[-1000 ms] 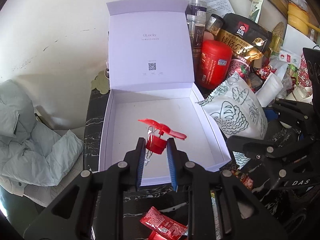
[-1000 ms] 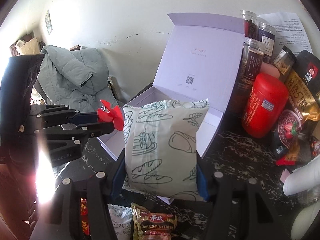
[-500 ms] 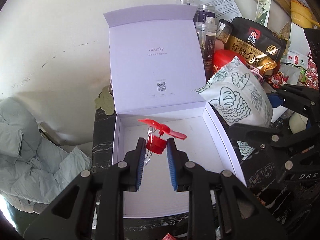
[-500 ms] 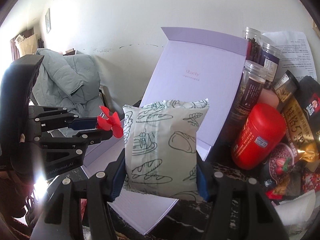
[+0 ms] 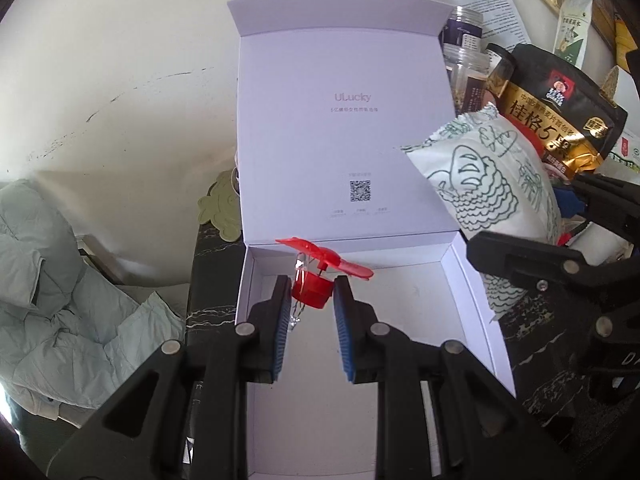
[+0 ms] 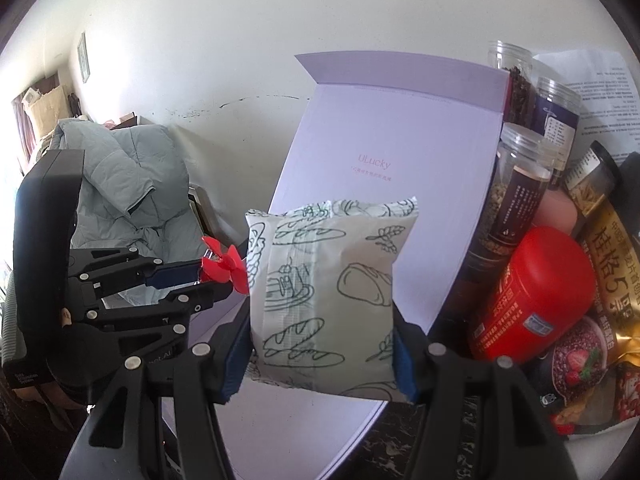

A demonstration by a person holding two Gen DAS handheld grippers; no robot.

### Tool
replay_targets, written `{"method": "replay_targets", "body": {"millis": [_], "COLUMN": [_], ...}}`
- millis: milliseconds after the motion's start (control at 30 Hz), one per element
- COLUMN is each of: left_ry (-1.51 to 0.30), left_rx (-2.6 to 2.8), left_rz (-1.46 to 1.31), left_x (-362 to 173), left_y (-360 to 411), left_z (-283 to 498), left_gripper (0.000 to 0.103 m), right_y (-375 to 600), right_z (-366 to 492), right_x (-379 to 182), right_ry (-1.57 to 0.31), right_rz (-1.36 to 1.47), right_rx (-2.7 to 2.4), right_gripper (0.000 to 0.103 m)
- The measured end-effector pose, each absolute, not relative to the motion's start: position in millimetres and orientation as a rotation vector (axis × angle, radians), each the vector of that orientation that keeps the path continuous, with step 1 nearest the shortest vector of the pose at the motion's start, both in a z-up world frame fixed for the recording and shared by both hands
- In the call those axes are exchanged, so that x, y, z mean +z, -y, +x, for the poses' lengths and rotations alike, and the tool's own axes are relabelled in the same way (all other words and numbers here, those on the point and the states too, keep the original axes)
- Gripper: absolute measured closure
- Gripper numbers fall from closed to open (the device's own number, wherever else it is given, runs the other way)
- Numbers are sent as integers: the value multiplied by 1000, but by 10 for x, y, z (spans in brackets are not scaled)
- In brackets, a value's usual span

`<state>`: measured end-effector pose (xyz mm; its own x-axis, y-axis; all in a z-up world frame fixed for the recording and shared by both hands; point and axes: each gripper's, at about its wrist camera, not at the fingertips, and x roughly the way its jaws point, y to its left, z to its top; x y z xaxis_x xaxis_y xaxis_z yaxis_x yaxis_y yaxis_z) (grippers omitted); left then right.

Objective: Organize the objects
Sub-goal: 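Lower the red toy into the box with the left tool while the right tool lowers the pouch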

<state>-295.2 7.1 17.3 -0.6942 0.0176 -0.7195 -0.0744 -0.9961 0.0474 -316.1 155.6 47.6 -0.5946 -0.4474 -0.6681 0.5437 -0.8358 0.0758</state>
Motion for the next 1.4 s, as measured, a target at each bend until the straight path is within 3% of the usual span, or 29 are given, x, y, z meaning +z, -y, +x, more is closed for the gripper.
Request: {"method": "replay_targets", "body": {"millis": [433,1400], "left_ry": [-201,-59], "left_rx": [2886,2765], "left_rz": [-1315,-1495], "left_x": [-155,-618], "left_y": [37,105], "left_z": [-3247,-3484], "left_gripper": [83,83], "right_y": [-1506,-1229], "right_z": [-3486,-3709], "right_x": [51,-522], "right_ry": [-139,-157], "right_rz": [1100,1290], "right_rx": [-2246,-2178], "right_gripper": [42,42]}}
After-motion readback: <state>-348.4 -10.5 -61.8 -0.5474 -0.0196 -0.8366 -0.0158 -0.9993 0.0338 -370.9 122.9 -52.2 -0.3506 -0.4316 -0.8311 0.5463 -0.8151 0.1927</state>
